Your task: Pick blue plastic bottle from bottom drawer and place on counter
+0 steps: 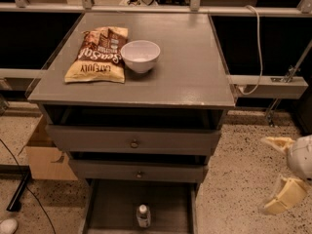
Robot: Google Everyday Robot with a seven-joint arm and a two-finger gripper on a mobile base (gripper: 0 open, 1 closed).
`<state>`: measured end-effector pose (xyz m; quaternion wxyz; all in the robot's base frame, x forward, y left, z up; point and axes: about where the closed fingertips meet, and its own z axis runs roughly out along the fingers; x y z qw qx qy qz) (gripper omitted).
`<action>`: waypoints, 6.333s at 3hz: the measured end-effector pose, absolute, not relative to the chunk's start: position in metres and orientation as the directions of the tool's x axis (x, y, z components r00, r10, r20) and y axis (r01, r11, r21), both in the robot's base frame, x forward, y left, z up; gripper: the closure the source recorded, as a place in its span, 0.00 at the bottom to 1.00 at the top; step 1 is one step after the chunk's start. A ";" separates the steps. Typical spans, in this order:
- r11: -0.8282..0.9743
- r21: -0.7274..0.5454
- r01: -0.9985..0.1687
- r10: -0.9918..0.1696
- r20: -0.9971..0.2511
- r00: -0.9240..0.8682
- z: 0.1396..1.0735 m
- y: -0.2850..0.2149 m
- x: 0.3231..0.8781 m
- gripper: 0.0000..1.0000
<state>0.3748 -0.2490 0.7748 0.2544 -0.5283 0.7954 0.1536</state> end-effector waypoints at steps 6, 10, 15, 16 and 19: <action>0.486 0.022 -0.874 -0.564 -0.756 -0.332 0.689 -0.297 0.358 0.00; 0.485 0.096 -0.869 -0.409 -0.853 -0.323 0.611 -0.264 0.354 0.00; 0.470 0.179 -0.864 -0.255 -0.910 -0.328 0.526 -0.237 0.367 0.00; 0.464 0.215 -0.859 -0.221 -0.911 -0.347 0.501 -0.233 0.368 0.00; 0.398 0.211 -0.893 -0.060 -0.965 -0.255 0.463 -0.221 0.400 0.00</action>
Offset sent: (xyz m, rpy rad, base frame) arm -0.0042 0.0014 -0.0186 0.0376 0.0173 -0.0150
